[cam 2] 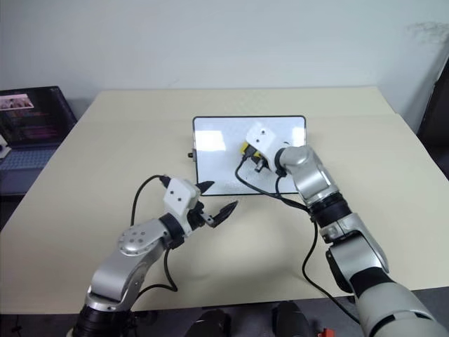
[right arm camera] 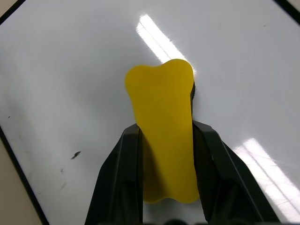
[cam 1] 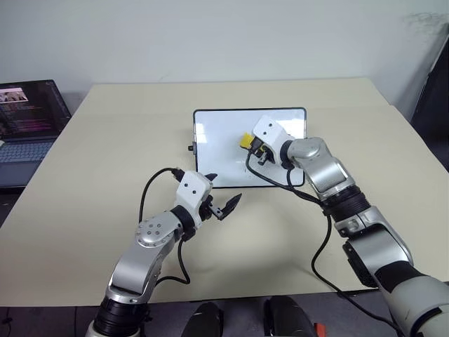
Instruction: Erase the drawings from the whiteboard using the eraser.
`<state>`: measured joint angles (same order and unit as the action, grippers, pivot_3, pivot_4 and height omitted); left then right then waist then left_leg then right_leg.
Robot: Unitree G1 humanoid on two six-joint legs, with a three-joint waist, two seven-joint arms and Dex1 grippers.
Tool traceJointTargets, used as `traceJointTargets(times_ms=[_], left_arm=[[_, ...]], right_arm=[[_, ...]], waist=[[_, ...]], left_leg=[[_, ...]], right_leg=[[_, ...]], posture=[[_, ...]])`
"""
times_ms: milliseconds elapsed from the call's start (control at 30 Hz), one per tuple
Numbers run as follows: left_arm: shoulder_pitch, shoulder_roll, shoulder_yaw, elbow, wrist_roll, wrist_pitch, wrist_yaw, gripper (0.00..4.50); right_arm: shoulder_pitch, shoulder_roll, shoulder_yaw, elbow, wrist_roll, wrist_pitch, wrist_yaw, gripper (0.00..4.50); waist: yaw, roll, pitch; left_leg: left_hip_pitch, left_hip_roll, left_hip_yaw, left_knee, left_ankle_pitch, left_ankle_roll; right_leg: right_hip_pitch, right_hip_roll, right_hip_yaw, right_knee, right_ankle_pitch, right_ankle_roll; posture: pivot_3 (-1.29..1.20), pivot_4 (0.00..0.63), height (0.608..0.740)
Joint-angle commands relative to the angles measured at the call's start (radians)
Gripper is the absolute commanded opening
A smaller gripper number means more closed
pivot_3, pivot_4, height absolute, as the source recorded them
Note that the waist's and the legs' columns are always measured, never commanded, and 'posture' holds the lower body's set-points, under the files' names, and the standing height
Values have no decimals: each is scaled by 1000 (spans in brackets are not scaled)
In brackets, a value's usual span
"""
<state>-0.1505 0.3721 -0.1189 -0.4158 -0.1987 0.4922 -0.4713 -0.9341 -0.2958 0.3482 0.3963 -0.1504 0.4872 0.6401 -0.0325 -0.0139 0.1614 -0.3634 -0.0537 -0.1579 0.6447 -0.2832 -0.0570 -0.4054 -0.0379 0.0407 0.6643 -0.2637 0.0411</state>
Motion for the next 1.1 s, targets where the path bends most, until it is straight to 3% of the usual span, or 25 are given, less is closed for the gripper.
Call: traceJointTargets(times_ms=[33,433,833,1100], left_arm=[[-3,5,14,-42,-4,-4,3,4500],[10,0,16,-34,-2,-17,5,4500],[4,-9,10,-11,3,-37,2,4500],[16,7,9,-19,-2,-40,-17,4500]], right_arm=[[87,-34,51,-64,-32,19,47,1144],[240,-101,111,-276,-49,126,137,1144],[101,-47,51,-185,-28,143,95,1144],[102,-43,17,-410,17,335,119,1144]], waist=[[0,0,0],[2,0,-1],[-1,0,0],[2,0,0]], left_leg=[[0,0,0,0,0,0],[1,0,-1,0,1,0],[1,0,0,0,1,0],[-1,0,-2,0,2,-2]], right_leg=[[0,0,0,0,0,0],[1,0,-1,0,0,0],[1,0,0,-1,0,0],[-1,0,-1,-1,0,0]], posture=[[0,150,740],[0,150,740],[0,150,740],[0,150,740]])
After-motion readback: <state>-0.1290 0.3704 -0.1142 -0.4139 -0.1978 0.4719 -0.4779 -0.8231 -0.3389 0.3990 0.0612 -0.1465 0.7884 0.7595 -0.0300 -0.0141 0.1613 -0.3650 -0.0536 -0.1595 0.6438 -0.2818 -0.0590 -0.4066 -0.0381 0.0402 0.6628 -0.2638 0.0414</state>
